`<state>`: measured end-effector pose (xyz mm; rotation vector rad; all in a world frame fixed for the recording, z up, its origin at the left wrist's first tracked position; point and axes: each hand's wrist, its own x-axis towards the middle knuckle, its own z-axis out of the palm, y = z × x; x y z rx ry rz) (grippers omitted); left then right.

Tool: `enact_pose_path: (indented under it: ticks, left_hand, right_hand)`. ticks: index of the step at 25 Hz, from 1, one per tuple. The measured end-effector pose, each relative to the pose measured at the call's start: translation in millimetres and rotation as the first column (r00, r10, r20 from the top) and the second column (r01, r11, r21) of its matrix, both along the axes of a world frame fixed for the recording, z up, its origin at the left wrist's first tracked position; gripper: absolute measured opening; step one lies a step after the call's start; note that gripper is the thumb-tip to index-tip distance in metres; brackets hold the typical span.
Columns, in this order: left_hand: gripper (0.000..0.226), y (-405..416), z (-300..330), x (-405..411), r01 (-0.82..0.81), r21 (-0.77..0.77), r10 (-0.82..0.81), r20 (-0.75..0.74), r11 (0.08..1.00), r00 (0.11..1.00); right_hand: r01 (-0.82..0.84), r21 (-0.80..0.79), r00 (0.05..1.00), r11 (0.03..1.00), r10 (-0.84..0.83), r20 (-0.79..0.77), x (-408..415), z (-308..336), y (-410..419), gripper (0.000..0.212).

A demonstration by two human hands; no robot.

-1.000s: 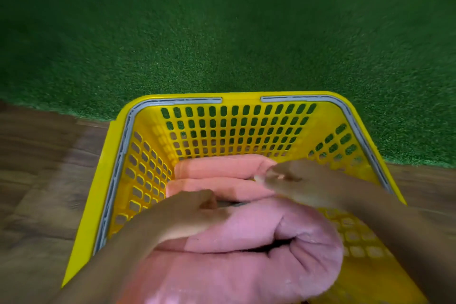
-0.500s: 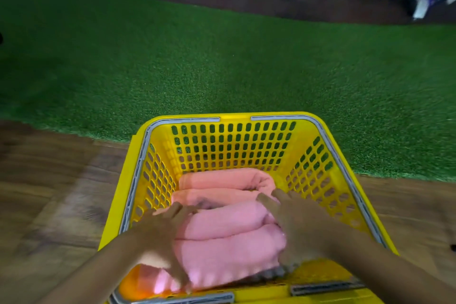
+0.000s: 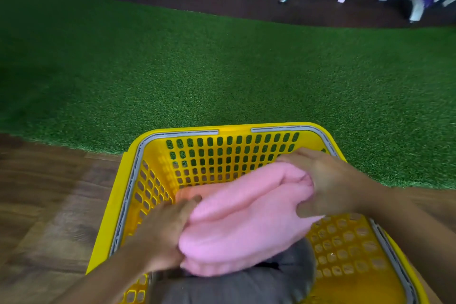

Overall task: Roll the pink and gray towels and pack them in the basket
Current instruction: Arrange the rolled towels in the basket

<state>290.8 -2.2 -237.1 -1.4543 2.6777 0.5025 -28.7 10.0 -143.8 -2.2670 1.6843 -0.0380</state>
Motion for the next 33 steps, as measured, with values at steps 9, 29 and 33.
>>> enact_pose_path:
  ticks: [9,29,33]
  left_hand:
    - [0.091,-99,-72,-19,0.024,-0.151,0.053,0.488,0.988,0.871]
    - [0.089,-71,-105,-39,-0.172,0.039,0.138,0.438,0.984,0.888]
    - [0.075,-63,-48,-35,-0.241,0.109,0.166,0.46,0.964,0.872]
  right_hand:
    - [0.206,0.19,0.978,0.96,-0.208,-0.012,11,-157,-60,0.112]
    - [0.415,0.284,0.908,0.865,-0.412,-0.073,22,-170,-59,0.09]
    - [0.206,0.259,0.971,0.944,-0.23,0.064,35,-122,-30,0.062]
